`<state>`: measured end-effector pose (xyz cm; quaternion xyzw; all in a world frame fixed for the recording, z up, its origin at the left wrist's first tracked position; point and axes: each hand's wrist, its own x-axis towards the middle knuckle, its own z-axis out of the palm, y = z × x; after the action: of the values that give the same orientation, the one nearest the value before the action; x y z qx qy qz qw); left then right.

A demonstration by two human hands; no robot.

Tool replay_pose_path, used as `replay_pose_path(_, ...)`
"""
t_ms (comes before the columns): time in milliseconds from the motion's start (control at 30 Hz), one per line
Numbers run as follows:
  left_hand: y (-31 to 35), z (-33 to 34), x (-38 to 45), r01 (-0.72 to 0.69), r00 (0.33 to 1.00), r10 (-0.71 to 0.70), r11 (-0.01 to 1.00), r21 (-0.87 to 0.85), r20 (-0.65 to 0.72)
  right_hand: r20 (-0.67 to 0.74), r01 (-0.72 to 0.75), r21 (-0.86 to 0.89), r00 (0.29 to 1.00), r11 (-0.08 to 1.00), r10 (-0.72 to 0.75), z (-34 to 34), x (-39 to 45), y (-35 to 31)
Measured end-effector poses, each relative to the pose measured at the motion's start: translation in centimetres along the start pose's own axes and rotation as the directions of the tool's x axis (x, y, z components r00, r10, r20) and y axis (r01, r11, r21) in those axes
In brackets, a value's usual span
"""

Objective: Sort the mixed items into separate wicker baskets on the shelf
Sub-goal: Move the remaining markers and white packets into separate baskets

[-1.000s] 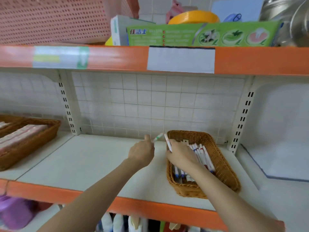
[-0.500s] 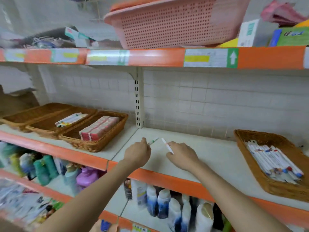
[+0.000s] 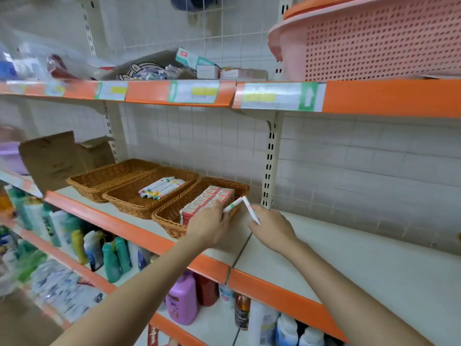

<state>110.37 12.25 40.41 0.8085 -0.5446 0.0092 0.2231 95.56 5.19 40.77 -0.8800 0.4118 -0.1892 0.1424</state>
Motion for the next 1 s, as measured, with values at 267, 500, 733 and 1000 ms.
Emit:
replay_pose_path(267,-6.3,-1.9,5.1,0.091,0.995,-0.091,0.996,0.005,-0.029,0.064,0.087,0.027,0.994,0.996,-0.088,2.8,7.8,-4.1)
replay_pose_path(500,-12.7,-3.6,8.8,0.125,0.992,-0.125,0.992,0.007,-0.031,0.091,0.100,0.056,0.990,0.993,-0.104,6.8,12.1,-8.3)
replay_pose_path(733,-21.7,-5.7,12.6,0.118,0.993,-0.118,0.993,-0.004,-0.002,0.077,0.026,0.063,0.996,0.998,-0.031,11.0,16.6,-14.9)
replay_pose_path(1000,-29.2,-6.5,16.4,0.063,0.996,-0.060,0.997,-0.039,0.069,0.046,-0.042,-0.028,0.998,0.999,0.043,15.2,19.7,-20.7)
